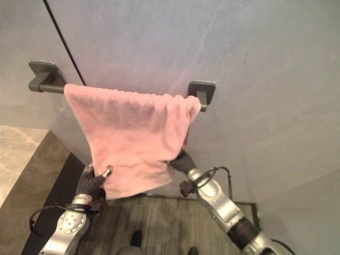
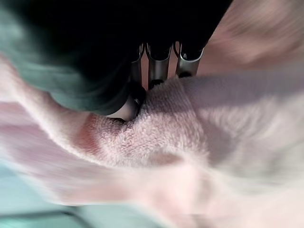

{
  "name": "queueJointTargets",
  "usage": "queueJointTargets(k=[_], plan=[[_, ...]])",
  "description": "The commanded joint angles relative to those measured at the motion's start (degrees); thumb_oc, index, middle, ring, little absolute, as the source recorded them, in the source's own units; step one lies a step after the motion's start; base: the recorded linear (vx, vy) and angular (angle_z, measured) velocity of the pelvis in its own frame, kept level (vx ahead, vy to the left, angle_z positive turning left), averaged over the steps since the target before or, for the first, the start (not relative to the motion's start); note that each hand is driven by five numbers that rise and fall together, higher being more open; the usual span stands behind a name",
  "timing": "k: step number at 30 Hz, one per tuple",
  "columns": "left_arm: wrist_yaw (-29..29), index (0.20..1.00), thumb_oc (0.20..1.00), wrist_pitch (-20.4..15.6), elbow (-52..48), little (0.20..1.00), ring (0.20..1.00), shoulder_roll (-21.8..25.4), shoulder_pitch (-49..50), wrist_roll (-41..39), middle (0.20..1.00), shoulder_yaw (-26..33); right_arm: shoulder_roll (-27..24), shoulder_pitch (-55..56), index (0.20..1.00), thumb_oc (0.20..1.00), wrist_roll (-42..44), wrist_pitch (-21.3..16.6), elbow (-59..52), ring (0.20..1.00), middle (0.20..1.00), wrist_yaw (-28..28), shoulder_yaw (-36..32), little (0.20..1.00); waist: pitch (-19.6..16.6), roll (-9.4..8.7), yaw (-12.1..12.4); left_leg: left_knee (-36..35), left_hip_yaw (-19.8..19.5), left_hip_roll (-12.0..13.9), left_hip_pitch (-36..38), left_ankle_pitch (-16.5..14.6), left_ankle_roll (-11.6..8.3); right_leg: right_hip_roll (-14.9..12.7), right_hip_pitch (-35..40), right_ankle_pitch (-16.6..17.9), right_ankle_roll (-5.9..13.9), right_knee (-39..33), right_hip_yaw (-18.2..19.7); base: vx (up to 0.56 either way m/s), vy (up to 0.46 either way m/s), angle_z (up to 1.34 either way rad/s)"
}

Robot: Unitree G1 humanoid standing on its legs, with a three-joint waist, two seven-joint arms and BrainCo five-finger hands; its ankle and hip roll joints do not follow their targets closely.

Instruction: Put brush and paste in cup on sink, flatten towel.

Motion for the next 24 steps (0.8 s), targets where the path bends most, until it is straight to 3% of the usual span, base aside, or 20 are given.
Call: queueJointTargets(k=[1, 5, 6, 8, 11, 19, 20, 24], plan=[[0.42, 0.200, 0.200, -3.73, -5.38, 0.200, 0.200, 3.70, -0.87, -1.08, 0.200, 4.08, -0.44, -1.39, 0.200, 0.200, 7.76, -5.10, -10.05, 0.200, 0.200, 3.46, -1.63, 0.200, -1.50, -2.01, -1.14, 0.16, 1.42, -1.46, -0.07, -0.72, 1.41, -2.95, 0.51, -0.90, 1.12, 1.69, 0.88, 0.00, 0.000, 0.00], [1.92, 0.200, 0.200, -5.11, -11.70, 0.200, 0.200, 2.64, 1.14, -2.56, 0.200, 8.43, -1.79, -1.55, 0.200, 0.200, 8.50, -6.29, -15.76, 0.200, 0.200, 2.84, -3.35, 0.200, -1.50, -2.00, -1.51, 0.16, 1.91, -1.36, 0.03, -0.96, 1.41, -3.05, 0.46, -0.78, 1.13, 1.28, 1.30, 0.00, 0.001, -0.02], [3.64, 0.200, 0.200, -5.70, -12.55, 0.200, 0.200, 2.06, 1.57, -1.42, 0.200, 10.19, -1.50, -1.96, 0.200, 0.200, 8.55, -6.38, -16.32, 0.200, 0.200, 2.65, -3.17, 0.200, -1.53, -2.04, -1.38, 0.16, 1.98, -1.36, 0.11, -1.06, 1.41, -3.06, 0.49, -0.70, 1.14, 1.12, 1.48, 0.00, -0.004, -0.13], [14.37, 0.200, 0.200, -5.78, -12.29, 0.200, 0.200, 0.53, -0.07, 7.90, 0.200, 14.26, 1.87, -8.72, 0.200, 0.200, 7.71, -6.36, -14.07, 0.200, 0.200, 0.12, 0.91, 0.200, -1.54, -2.36, 0.16, 0.16, 1.93, -1.35, 0.15, -1.09, 1.25, -3.22, 0.64, -0.52, 0.97, 0.76, 1.52, -0.01, -0.020, -0.22], [16.41, 0.200, 0.200, -5.86, -12.26, 0.200, 0.200, 0.08, -1.35, 8.61, 0.200, 14.49, 5.33, -11.56, 0.200, 0.200, 12.35, -5.61, -11.21, 0.200, 0.200, 1.41, 4.46, 0.200, -1.49, -2.49, 1.30, 0.16, 1.81, -1.35, 0.15, -1.02, 1.23, -3.34, 0.87, -0.41, 0.89, 0.59, 1.22, 0.01, -0.014, 0.00], [16.68, 0.200, 0.200, -5.94, -7.76, 0.200, 0.200, 0.34, -2.18, 7.01, 0.200, 12.97, 6.63, -13.18, 0.200, 0.200, 13.67, -3.84, -5.79, 0.200, 0.200, 2.49, 8.61, 0.200, -0.93, -3.52, 3.60, 0.16, 0.80, -1.52, -0.65, -0.77, 1.23, -3.36, 1.17, -0.29, 0.86, 0.29, 0.05, 0.00, -0.013, 0.10], [15.54, 0.200, 0.200, -5.37, -5.63, 0.200, 0.200, 0.37, -2.64, 7.02, 0.200, 11.29, 8.03, -12.02, 0.200, 0.200, 18.69, -1.20, -3.42, 0.200, 0.200, 5.53, 10.76, 0.200, -0.78, -3.61, 4.12, 0.16, 0.44, -1.55, -0.48, -0.93, 1.17, -3.35, 1.58, -0.59, 0.82, 0.33, -0.31, 0.02, -0.011, 0.05], [9.95, 0.200, 0.200, -4.13, 1.91, 0.200, 0.200, 1.02, -4.60, 3.92, 0.200, 4.24, 5.33, -7.47, 0.200, 0.200, 17.63, -2.00, -2.26, 0.200, 0.200, 5.82, 9.40, 0.200, -0.72, -3.63, 3.28, 0.16, 0.13, -1.73, -1.13, -0.52, 1.28, -3.37, 1.21, -0.28, 0.97, 0.38, -0.66, 0.00, 0.003, 0.09]])
